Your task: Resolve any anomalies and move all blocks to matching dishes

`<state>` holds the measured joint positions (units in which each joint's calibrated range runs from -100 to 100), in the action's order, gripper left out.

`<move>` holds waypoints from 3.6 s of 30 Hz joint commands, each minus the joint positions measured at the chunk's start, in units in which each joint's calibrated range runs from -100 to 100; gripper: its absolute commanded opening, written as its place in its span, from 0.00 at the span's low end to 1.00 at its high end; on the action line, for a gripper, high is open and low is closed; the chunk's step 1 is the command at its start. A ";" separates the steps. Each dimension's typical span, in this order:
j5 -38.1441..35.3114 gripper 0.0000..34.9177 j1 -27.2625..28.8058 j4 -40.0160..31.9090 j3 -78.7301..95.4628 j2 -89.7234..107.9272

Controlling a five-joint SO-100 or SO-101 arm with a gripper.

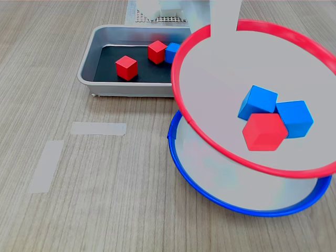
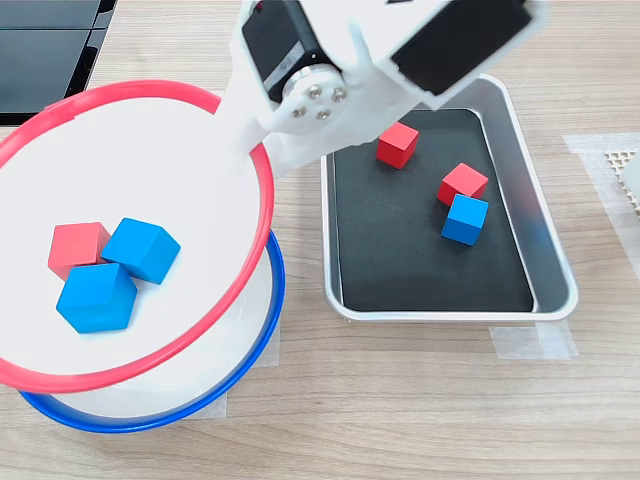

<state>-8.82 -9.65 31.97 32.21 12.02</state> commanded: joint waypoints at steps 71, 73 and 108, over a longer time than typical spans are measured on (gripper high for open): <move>-4.25 0.00 24.66 -16.99 5.43 -13.68; -4.54 0.00 24.85 -16.17 5.52 -13.43; -13.14 0.29 27.01 -2.88 11.25 -0.81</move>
<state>-21.86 17.52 31.57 43.83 11.34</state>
